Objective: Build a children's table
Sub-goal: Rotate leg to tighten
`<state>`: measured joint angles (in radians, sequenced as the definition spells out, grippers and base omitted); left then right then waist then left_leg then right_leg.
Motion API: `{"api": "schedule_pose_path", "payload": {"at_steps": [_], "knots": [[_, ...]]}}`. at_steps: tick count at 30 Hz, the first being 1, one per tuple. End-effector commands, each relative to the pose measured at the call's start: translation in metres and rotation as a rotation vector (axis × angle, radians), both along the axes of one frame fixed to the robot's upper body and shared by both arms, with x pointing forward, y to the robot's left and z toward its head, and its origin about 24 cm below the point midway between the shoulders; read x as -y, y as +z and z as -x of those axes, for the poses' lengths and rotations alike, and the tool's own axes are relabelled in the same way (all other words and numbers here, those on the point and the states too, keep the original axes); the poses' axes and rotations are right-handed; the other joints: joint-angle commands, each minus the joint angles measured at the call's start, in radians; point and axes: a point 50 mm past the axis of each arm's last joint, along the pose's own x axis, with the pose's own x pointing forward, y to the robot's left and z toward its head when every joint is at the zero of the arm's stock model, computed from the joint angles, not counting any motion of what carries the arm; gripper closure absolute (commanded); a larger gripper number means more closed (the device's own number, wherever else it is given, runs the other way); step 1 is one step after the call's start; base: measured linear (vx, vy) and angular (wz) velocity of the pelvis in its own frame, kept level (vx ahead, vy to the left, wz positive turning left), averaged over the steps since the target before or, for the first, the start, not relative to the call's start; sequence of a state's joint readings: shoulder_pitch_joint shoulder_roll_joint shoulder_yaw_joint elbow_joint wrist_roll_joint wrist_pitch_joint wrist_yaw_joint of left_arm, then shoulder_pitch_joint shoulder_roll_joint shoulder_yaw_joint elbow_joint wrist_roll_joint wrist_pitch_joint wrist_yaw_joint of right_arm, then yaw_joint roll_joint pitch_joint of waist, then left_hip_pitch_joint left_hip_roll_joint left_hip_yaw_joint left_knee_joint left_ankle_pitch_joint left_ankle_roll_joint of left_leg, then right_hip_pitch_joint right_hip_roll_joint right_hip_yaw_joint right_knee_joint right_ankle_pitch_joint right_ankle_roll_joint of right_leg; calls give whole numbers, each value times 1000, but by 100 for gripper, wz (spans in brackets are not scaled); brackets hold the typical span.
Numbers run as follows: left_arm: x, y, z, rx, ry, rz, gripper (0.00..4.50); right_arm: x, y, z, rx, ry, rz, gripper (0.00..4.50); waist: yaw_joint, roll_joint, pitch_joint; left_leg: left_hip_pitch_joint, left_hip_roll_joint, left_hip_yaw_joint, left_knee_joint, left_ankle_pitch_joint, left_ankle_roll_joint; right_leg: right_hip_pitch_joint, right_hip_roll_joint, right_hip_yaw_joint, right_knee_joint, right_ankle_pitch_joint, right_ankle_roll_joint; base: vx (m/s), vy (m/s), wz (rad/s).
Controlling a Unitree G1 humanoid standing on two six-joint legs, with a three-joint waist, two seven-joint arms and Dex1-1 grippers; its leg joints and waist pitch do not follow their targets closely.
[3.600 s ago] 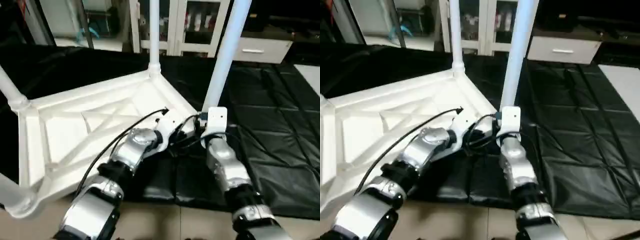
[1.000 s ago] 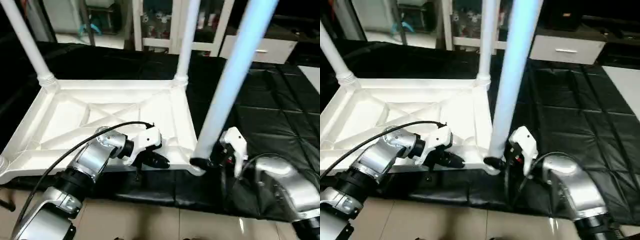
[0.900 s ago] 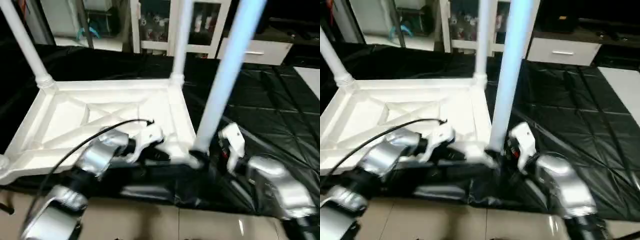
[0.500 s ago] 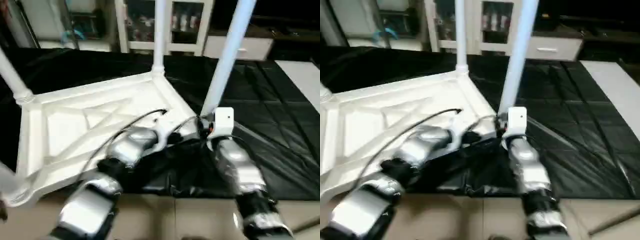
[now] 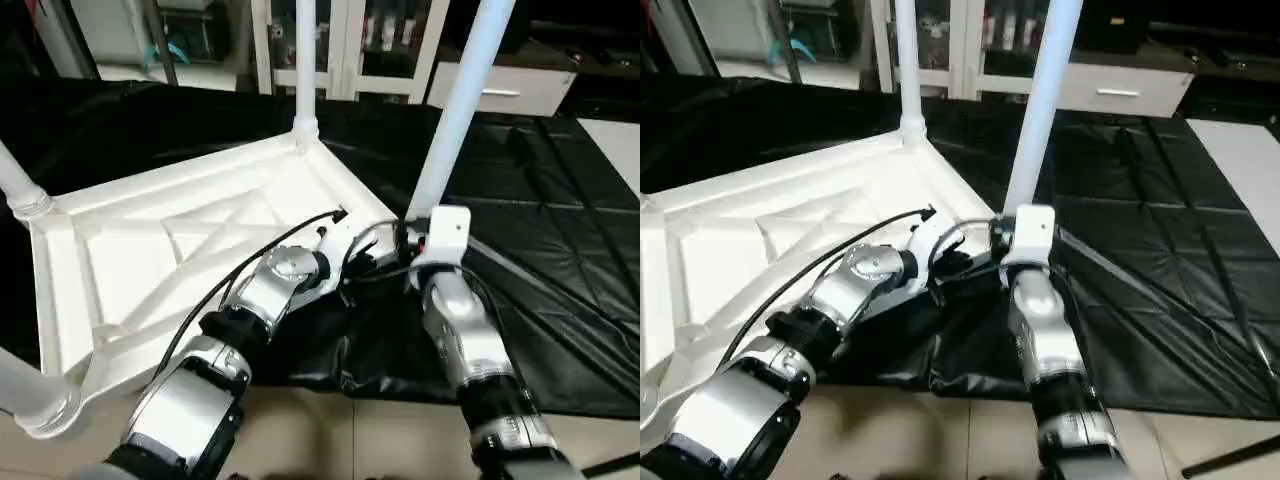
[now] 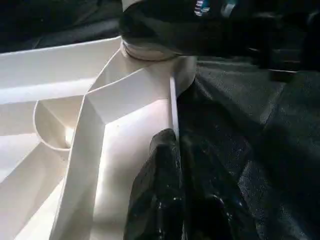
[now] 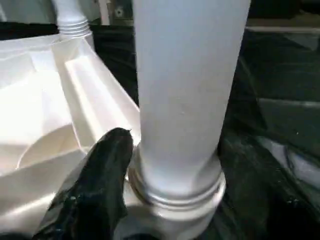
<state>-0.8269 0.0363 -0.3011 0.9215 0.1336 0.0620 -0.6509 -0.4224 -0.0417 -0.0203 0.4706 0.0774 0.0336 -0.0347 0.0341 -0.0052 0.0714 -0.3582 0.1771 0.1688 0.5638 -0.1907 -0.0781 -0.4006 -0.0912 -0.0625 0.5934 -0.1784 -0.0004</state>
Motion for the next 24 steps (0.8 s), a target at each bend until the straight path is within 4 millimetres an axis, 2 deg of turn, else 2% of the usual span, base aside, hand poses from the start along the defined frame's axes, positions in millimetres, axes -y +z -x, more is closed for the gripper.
{"api": "schedule_pose_path", "payload": {"at_steps": [1,2,5,6,7,8,10,11,12,14,15,17,18,19,20,21,22,23,24], "knots": [[-12,-21,7,-55,-3,-55,450,11,7,6,36,3,47,132,1,-6,-51,-4,43,-7,-70,-224,67,45,-53,46,-87,-252,-191,0,0,0],[-11,-21,7,-38,-29,-56,450,17,8,13,50,10,54,132,4,-7,-50,-5,42,-7,-70,-215,74,47,-51,47,-88,-241,-177,0,0,0],[-9,-16,8,22,-80,-34,450,34,11,34,83,2,67,132,7,-9,-50,-6,42,-7,-69,-214,87,47,-52,49,-89,-237,-167,0,0,0],[-8,-13,8,61,-106,-18,450,40,12,46,98,9,73,132,8,-8,-48,-7,41,-7,-71,-225,92,46,-52,48,-95,-265,-158,0,0,0],[-8,-13,8,61,-106,-18,450,40,12,46,98,9,73,132,8,-8,-48,-7,41,-7,-71,-225,92,46,-52,48,-95,-265,-158,0,0,0],[-6,-7,7,112,-117,16,450,44,12,58,105,46,78,132,7,-7,-47,-8,41,-8,-72,-240,96,45,-54,47,-98,-311,-149,0,0,0],[-7,-3,4,130,-89,40,450,46,10,63,98,55,76,132,7,-10,-48,-11,40,-9,-70,-232,103,47,-55,47,-98,-331,-139,0,0,0],[-9,2,3,85,-84,110,450,49,7,69,77,77,69,132,5,-6,-46,-12,40,-8,-71,-227,107,43,-54,46,-99,-336,-143,0,0,0],[-10,3,3,67,-87,127,423,49,6,71,71,86,69,131,6,-8,-46,-12,39,-7,-69,-221,110,45,-55,47,-100,-337,-144,0,0,0],[-12,4,3,45,-98,142,395,50,5,75,57,103,74,131,7,-4,-47,-15,39,-7,-67,-197,117,44,-56,45,-96,-317,-163,0,0,0],[-15,6,3,19,-117,156,391,50,5,76,44,129,71,131,10,0,-53,-11,41,-6,-63,-173,125,43,-55,46,-91,-268,-183,0,0,0],[-19,8,5,-30,-155,173,370,48,6,77,18,171,59,131,8,4,-62,-13,46,-7,-55,-89,151,50,-53,45,-65,-87,-233,0,0,0],[-22,10,9,-83,-194,187,359,46,6,77,-2,220,61,131,6,3,-66,-17,44,-7,-45,-27,179,48,-47,43,-50,45,-262,0,0,0],[-25,13,14,-134,-238,204,350,43,6,78,-19,272,63,131,6,4,-66,-15,45,-6,-42,-8,191,46,-48,43,-44,94,-277,0,0,0],[-25,13,14,-134,-238,204,350,43,6,78,-19,272,63,131,6,5,-68,-17,46,-7,-37,40,220,50,-50,41,-33,165,-307,0,0,0],[-27,15,17,-166,-268,216,344,42,7,78,-29,306,65,131,4,9,-67,-12,45,-2,-30,55,245,42,-49,41,-32,191,-327,0,0,0],[-30,18,22,-192,-307,219,344,41,7,78,-40,340,67,131,2,3,-67,-16,45,-2,-28,58,260,46,-51,41,-32,188,-337,0,0,0],[-32,19,25,-204,-330,218,327,40,7,79,-47,357,67,131,6,7,-68,-14,48,-4,-28,58,261,48,-55,41,-29,178,-341,0,0,0],[-43,24,34,-257,-383,198,310,39,10,79,-63,422,71,131,5,1,-64,-14,50,-1,-30,37,263,45,-53,41,-33,138,-340,0,0,0]]}}
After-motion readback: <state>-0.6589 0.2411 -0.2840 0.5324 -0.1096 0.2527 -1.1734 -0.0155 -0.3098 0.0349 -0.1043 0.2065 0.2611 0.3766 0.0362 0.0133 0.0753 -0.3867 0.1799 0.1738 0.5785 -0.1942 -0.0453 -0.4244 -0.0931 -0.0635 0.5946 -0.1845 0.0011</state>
